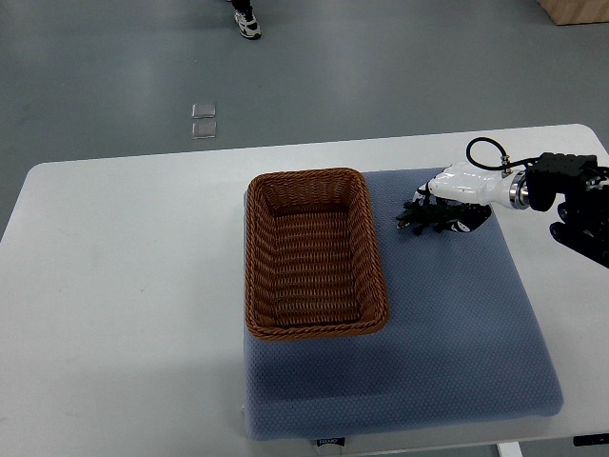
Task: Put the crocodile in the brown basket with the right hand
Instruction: 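Close the right hand's fingers around the crocodile, then lift the crocodile and carry it over the wicker basket, then lower the crocodile into the basket and open the right hand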
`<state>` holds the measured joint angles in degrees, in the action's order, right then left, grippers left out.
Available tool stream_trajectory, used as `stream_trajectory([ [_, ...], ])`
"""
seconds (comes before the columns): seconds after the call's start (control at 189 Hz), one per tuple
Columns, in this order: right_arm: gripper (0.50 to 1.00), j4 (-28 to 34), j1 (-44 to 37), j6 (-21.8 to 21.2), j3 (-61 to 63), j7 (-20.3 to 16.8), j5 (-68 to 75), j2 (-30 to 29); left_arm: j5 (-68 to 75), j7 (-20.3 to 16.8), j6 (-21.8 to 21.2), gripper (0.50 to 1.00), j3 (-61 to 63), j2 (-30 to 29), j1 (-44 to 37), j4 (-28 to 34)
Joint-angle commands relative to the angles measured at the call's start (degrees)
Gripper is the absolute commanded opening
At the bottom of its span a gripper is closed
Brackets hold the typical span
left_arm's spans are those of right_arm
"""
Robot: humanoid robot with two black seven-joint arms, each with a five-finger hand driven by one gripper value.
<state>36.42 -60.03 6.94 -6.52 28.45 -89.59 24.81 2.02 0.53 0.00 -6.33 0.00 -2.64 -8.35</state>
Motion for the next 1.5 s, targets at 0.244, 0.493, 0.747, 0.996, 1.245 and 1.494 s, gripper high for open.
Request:
stream_trajectory([
  [0.244,0.500,0.05,-0.79,0.00,0.63,0.46,0.82,0.85,0.00,0.00,0.00,1.000,0.00,0.00,0.01,0.00],
  [0.493,0.500,1.02,-3.25,-0.09,0.80,0.64,2.05,2.52,0.00,0.00,0.00,1.000,0.00,0.00,0.01,0.00],
  [0.747,0.500,5.59,-8.17,-0.17,0.80,0.73,3.99,5.25,0.00,0.00,0.00,1.000,0.00,0.00,0.01,0.00],
  [0.996,0.500,14.46,-11.42,-0.09,0.89,2.05,3.99,4.55,0.00,0.00,0.00,1.000,0.00,0.00,0.01,0.00],
  [1.245,0.500,19.74,-12.74,0.00,0.80,2.05,3.72,-0.46,0.00,0.00,0.00,1.000,0.00,0.00,0.01,0.00],
  [1.494,0.500,19.13,-11.16,-0.35,0.19,1.61,2.84,-6.35,0.00,0.00,0.00,1.000,0.00,0.00,0.01,0.00],
])
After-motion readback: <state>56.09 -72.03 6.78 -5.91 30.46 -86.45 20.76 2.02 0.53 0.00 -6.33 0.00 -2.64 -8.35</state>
